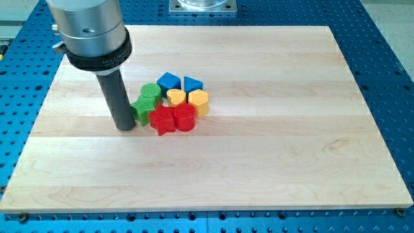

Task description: Separate green blocks and cube from the group of blocks

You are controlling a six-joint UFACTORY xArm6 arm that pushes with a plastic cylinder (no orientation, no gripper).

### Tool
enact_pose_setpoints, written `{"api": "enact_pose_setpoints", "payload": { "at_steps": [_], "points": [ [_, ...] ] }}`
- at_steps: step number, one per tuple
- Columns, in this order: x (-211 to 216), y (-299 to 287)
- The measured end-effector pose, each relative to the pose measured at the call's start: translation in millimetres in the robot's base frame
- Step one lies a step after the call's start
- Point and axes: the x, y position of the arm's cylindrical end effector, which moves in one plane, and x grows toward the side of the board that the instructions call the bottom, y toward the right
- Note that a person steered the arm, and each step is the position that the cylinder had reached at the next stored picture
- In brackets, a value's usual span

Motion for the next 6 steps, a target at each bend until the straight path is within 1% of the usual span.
{"api": "enact_pose_setpoints", "payload": {
  "at_steps": [4,5,6],
  "points": [
    [-2,3],
    [-3,19],
    [-12,35]
  ]
}}
